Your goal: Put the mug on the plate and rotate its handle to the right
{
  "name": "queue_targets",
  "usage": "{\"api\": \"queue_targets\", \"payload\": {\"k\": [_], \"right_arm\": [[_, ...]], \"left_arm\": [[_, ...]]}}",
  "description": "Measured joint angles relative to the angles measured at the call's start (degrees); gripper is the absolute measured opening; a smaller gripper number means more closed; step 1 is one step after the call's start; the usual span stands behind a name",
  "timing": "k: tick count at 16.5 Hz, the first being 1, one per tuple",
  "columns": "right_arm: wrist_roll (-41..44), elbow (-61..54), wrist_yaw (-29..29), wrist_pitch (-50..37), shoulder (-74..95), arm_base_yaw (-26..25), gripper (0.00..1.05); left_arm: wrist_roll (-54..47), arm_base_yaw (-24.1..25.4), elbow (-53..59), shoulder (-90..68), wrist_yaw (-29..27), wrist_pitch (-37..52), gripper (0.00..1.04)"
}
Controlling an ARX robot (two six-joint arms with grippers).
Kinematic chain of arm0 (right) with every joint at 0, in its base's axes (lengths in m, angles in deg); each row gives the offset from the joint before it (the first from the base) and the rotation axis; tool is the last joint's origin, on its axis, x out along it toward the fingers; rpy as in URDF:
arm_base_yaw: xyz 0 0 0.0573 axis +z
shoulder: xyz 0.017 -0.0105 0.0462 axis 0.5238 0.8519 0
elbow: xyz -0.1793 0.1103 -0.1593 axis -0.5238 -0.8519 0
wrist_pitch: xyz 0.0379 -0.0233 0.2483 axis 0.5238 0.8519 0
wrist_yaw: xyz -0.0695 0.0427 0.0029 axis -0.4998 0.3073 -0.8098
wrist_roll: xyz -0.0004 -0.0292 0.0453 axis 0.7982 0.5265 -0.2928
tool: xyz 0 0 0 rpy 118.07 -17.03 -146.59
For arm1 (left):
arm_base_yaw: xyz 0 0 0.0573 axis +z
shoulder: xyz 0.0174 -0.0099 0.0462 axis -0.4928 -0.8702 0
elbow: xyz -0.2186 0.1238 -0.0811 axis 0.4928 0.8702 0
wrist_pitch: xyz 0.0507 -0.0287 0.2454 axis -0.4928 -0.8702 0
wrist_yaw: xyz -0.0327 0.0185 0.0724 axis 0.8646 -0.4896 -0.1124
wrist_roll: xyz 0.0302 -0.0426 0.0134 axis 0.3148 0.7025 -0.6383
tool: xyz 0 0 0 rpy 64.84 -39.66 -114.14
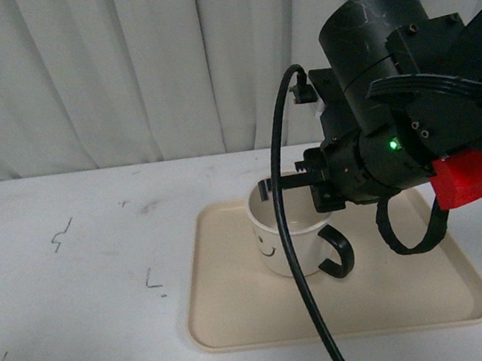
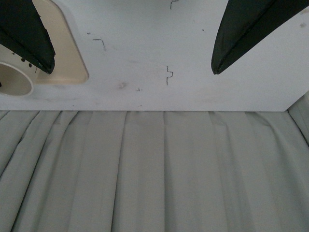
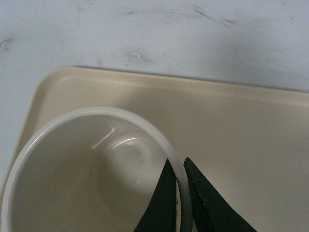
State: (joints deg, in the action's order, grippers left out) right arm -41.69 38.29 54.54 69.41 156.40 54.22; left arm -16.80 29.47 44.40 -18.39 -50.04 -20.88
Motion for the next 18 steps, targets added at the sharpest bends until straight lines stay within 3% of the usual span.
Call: {"api": "queue_targets", "payload": {"k": [7, 9, 13, 18], "right_arm": [[32.20, -9.84, 14.45, -6.27, -9.20, -7.45, 0.04], [38.86, -10.45, 16.22, -5.75, -8.81, -8.48, 0.04], [42.47, -11.67, 20.72, -10.14, -7.98, -8.72, 0.04], [46.45, -12.44, 33.42, -2.34, -8.90, -8.15, 0.04]], "left_arm": [[0.00, 0.00, 0.00, 0.00, 0.00, 0.00, 0.98], [0.00, 0.00, 0.00, 0.00, 0.00, 0.02, 0.98], [0.00, 0.00, 0.00, 0.00, 0.00, 0.00, 0.98], [0.00, 0.00, 0.00, 0.00, 0.00, 0.02, 0.98]]}}
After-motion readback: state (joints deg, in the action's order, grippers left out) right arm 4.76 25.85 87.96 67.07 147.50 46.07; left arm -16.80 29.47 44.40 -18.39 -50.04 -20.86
